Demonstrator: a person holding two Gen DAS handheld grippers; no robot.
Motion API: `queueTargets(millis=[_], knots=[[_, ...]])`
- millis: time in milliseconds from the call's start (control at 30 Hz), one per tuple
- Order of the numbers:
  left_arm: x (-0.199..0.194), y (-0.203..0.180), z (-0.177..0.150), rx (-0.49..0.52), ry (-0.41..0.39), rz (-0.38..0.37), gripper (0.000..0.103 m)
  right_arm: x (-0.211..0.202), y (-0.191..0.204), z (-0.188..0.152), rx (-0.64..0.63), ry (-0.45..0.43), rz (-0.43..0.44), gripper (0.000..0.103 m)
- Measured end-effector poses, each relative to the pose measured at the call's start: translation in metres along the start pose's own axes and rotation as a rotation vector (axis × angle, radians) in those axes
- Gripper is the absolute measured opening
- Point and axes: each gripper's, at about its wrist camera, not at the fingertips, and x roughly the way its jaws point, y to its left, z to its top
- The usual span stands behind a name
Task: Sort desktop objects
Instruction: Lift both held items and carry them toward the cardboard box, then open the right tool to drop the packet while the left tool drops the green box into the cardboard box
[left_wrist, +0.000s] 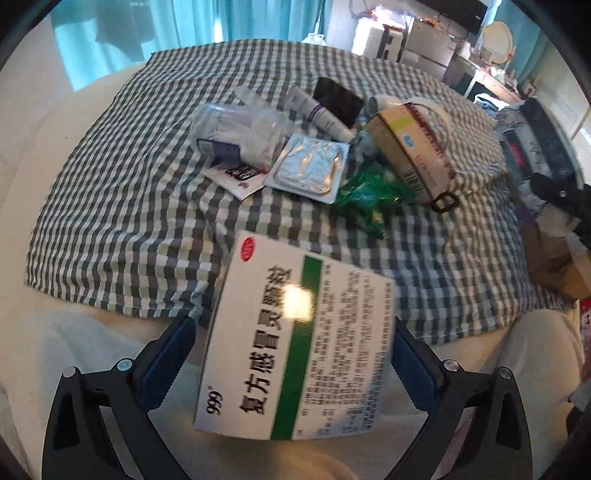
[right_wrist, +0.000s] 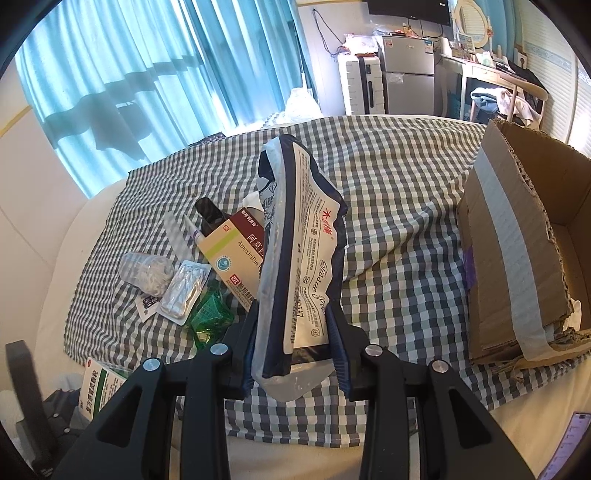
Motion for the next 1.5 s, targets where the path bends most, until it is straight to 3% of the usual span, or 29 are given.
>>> queueTargets(millis=[33, 167, 333, 967, 1167, 1500], knots=[[0.001, 0.001, -0.001, 0.001, 0.004, -0.001, 0.089, 0.0, 0.0, 0.0, -0.002, 0.0, 0.0, 0.034], [-0.005, -0.003, -0.001, 0.024, -0.013, 0.004, 0.088, -0.001, 0.001, 0.0, -0.007, 0.003, 0.004, 0.034], [-0.028, -0.013, 0.006, 0.062, -0.095, 0.009, 0.088, -0.01, 0.004, 0.0, -0.011, -0.007, 0.014, 0.034], [-0.12, -0.054, 0.046, 0.109, -0.352, -0.005, 0.088, -0.105, 0.03, 0.011, -0.064, -0.18, 0.096, 0.033], [-0.147, -0.081, 0.064, 0.113, -0.387, 0.005, 0.088, -0.136, 0.027, 0.019, -0.071, -0.239, 0.104, 0.033], [-0.175, -0.155, 0.091, 0.197, -0.452, -0.102, 0.088, -0.168, -0.018, 0.031, 0.003, -0.31, 0.056, 0.033]])
